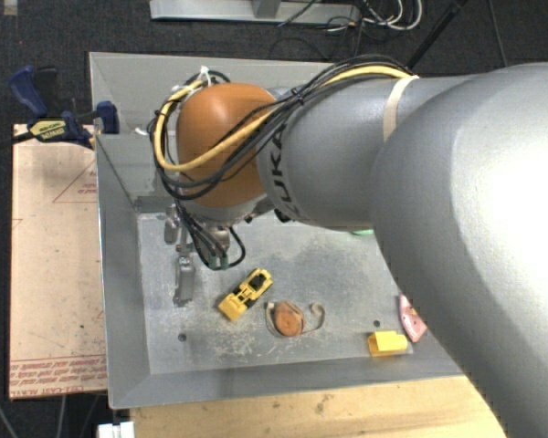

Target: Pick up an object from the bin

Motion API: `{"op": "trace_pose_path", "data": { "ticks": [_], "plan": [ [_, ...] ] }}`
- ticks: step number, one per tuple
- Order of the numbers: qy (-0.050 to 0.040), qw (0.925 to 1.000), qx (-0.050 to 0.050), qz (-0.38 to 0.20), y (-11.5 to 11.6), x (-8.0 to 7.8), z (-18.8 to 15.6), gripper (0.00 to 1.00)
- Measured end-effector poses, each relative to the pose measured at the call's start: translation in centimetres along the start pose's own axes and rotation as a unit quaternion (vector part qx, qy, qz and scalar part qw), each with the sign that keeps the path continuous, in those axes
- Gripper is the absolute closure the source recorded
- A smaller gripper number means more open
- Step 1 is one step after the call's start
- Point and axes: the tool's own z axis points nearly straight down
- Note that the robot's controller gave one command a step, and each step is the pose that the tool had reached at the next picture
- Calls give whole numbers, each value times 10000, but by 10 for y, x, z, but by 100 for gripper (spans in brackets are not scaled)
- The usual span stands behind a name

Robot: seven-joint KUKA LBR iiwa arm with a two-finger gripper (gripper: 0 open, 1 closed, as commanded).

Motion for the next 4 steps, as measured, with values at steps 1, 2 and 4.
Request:
{"op": "trace_pose_path", "data": {
  "ticks": [1, 2, 4],
  "plan": [
    [-33, 10000, -7, 18, -1, -2, -5, 0],
    [9, 9995, 11, -331, -21, 32, -47, 0],
    [36, 9992, 11, -389, -72, 56, -9, 0]
  ]
}}
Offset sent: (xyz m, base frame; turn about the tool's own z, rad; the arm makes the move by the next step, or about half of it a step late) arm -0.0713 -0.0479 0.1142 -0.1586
